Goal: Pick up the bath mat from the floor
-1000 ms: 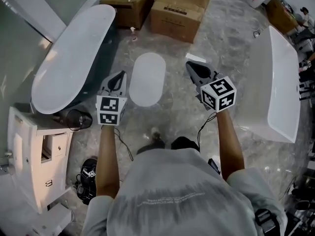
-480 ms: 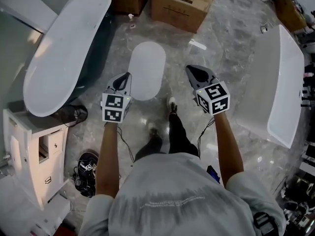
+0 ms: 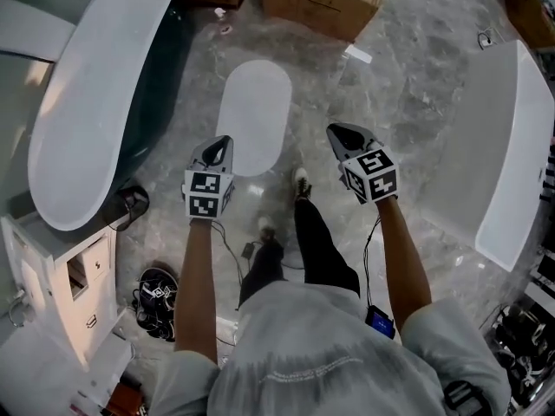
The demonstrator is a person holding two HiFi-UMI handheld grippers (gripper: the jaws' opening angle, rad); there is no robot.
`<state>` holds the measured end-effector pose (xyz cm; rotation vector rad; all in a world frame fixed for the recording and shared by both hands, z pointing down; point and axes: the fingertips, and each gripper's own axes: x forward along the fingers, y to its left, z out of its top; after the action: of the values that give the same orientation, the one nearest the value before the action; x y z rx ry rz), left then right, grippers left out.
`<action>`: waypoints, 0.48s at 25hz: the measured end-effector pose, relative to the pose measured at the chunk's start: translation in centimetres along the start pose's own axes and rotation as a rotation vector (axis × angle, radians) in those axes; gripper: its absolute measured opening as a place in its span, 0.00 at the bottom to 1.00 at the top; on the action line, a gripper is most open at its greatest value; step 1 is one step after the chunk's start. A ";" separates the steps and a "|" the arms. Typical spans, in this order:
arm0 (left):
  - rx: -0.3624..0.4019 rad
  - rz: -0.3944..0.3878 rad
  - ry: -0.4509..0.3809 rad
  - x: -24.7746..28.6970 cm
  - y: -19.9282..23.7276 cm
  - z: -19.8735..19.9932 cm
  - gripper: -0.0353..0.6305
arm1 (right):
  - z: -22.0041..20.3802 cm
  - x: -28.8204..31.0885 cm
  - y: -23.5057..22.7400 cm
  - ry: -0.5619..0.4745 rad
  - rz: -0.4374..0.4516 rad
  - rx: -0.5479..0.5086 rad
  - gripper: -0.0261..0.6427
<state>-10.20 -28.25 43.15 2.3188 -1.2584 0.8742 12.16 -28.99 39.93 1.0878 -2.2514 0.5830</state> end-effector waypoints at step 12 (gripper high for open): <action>-0.023 -0.084 0.083 13.6 -2.1 -12.9 0.08 | -14.5 9.9 -3.0 0.061 -0.110 0.062 0.06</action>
<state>-7.32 -28.22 61.79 2.2749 -1.1232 0.9137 13.92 -27.59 57.64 1.2003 -2.1194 0.6353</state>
